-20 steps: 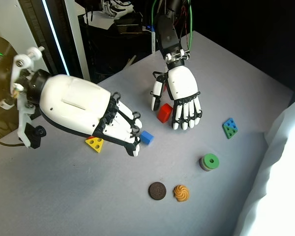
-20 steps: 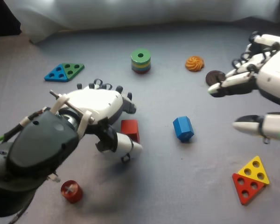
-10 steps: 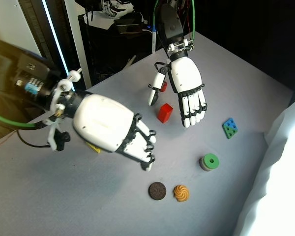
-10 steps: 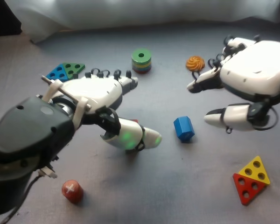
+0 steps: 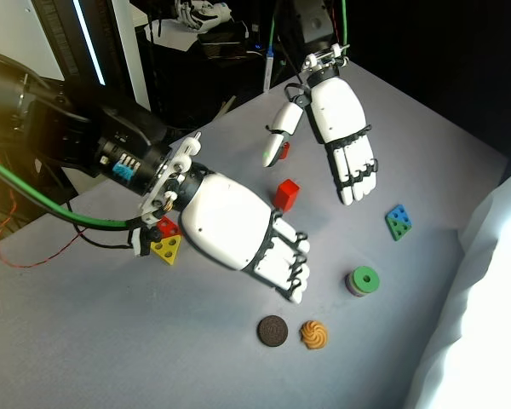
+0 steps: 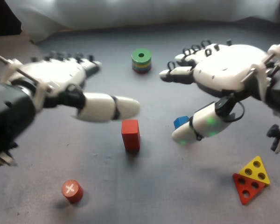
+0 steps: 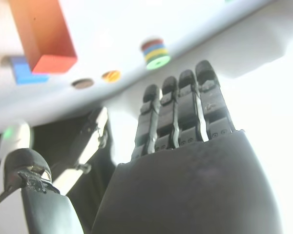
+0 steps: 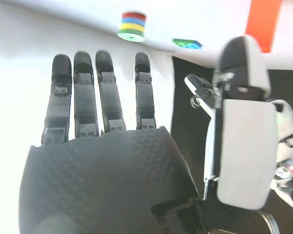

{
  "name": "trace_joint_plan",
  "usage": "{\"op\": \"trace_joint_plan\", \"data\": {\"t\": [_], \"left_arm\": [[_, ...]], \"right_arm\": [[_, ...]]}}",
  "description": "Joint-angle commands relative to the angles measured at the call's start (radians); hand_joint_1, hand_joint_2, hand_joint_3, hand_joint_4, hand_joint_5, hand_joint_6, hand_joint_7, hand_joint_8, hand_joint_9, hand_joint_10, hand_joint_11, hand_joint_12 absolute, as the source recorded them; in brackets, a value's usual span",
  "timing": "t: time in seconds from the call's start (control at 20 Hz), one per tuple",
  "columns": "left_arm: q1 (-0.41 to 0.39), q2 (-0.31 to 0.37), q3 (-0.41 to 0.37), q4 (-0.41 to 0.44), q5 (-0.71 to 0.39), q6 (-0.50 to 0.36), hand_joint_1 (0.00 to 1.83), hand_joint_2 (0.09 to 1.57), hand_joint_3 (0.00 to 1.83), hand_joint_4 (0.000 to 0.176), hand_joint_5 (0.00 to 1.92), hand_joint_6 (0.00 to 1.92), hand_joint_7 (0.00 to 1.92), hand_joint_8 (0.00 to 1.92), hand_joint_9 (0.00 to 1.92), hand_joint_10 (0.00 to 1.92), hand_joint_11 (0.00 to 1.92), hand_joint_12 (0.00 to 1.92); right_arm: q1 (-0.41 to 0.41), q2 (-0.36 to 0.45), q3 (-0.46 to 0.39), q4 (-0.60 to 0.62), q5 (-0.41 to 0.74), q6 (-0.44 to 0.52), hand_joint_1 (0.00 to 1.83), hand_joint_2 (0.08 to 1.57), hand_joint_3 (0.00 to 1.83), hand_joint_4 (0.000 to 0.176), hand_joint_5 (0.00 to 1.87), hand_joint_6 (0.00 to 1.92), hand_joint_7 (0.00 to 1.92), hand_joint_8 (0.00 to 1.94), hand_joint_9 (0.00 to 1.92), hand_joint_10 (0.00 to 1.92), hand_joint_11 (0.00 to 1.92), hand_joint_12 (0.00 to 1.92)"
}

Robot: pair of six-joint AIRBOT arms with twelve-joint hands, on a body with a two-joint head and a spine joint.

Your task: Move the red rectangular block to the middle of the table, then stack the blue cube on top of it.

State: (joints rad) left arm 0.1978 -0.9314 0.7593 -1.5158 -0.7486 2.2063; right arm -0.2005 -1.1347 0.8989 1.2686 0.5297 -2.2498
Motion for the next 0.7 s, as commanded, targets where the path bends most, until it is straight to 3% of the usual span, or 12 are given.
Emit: {"op": "trace_joint_plan", "data": {"t": [0.0, 0.15, 0.2, 0.25, 0.3, 0.4, 0.5, 0.55, 0.6, 0.65], "left_arm": [[-0.019, 0.022, -0.003, 0.046, -0.047, 0.021, 0.1, 0.9, 0.01, 0.0, 0.09, 0.0, 0.06, 0.0, 0.02, 0.0, 0.0, 0.13], [-0.041, 0.052, 0.001, 0.017, -0.053, 0.059, 0.14, 0.91, 0.0, 0.0, 0.1, 0.0, 0.07, 0.0, 0.04, 0.0, 0.0, 0.16], [-0.043, 0.059, 0.0, 0.01, -0.054, 0.067, 0.15, 0.92, 0.0, 0.0, 0.09, 0.0, 0.05, 0.0, 0.02, 0.0, 0.0, 0.13], [-0.045, 0.069, -0.002, 0.006, -0.057, 0.074, 0.15, 0.91, 0.0, 0.0, 0.09, 0.0, 0.06, 0.0, 0.02, 0.0, 0.0, 0.1], [-0.045, 0.078, -0.007, 0.0, -0.062, 0.083, 0.14, 0.91, 0.0, 0.0, 0.1, 0.0, 0.06, 0.0, 0.02, 0.0, 0.0, 0.12], [-0.034, 0.095, -0.019, -0.01, -0.063, 0.091, 0.15, 0.93, 0.01, 0.0, 0.09, 0.0, 0.06, 0.0, 0.03, 0.0, 0.0, 0.13], [-0.025, 0.109, -0.027, -0.018, -0.063, 0.091, 0.13, 0.95, 0.01, 0.0, 0.09, 0.0, 0.06, 0.0, 0.03, 0.0, 0.0, 0.13], [-0.024, 0.113, -0.027, -0.018, -0.063, 0.091, 0.12, 0.96, 0.01, 0.0, 0.1, 0.0, 0.06, 0.0, 0.02, 0.0, 0.0, 0.12], [-0.024, 0.115, -0.025, -0.013, -0.063, 0.091, 0.11, 0.96, 0.01, 0.0, 0.09, 0.0, 0.06, 0.0, 0.02, 0.0, 0.0, 0.12], [-0.024, 0.12, -0.023, -0.007, -0.063, 0.092, 0.12, 0.96, 0.0, 0.0, 0.1, 0.0, 0.06, 0.0, 0.03, 0.0, 0.0, 0.13]], "right_arm": [[0.004, 0.0, 0.013, -0.04, 0.055, -0.001, 0.6, 0.75, 0.0, 0.173, 0.21, 0.01, 0.0, 0.0, 0.0, 0.0, 0.0, 0.02], [-0.004, -0.047, 0.062, -0.008, 0.058, 0.002, 0.7, 0.72, 0.0, 0.176, 0.23, 0.01, 0.0, 0.0, 0.0, 0.0, 0.0, 0.0], [-0.005, -0.057, 0.073, 0.0, 0.062, 0.002, 0.75, 0.71, 0.0, 0.165, 0.24, 0.01, 0.0, 0.0, 0.0, 0.0, 0.0, 0.0], [-0.006, -0.068, 0.081, 0.002, 0.071, 0.002, 0.84, 0.7, 0.0, 0.139, 0.28, 0.01, 0.0, 0.0, 0.0, 0.0, 0.0, 0.0], [-0.006, -0.078, 0.088, 0.002, 0.079, 0.002, 0.83, 0.72, 0.0, 0.137, 0.32, 0.02, 0.0, 0.0, 0.0, 0.0, 0.0, 0.0], [-0.006, -0.099, 0.101, 0.009, 0.09, 0.002, 0.89, 0.74, 0.01, 0.143, 0.4, 0.01, 0.0, 0.0, 0.0, 0.0, 0.0, 0.0], [-0.008, -0.121, 0.118, 0.038, 0.102, -0.007, 0.91, 0.76, 0.0, 0.164, 0.48, 0.01, 0.0, 0.0, 0.0, 0.0, 0.0, 0.0], [-0.012, -0.129, 0.124, 0.054, 0.109, -0.014, 0.98, 0.79, 0.01, 0.124, 0.5, 0.02, 0.0, 0.0, 0.0, 0.0, 0.0, 0.0], [-0.018, -0.136, 0.127, 0.057, 0.117, -0.015, 0.93, 0.8, 0.02, 0.145, 0.5, 0.01, 0.0, 0.0, 0.0, 0.0, 0.0, 0.0], [-0.024, -0.145, 0.127, 0.057, 0.123, -0.025, 0.93, 0.81, 0.02, 0.142, 0.51, 0.02, 0.0, 0.0, 0.0, 0.0, 0.0, 0.0]]}}
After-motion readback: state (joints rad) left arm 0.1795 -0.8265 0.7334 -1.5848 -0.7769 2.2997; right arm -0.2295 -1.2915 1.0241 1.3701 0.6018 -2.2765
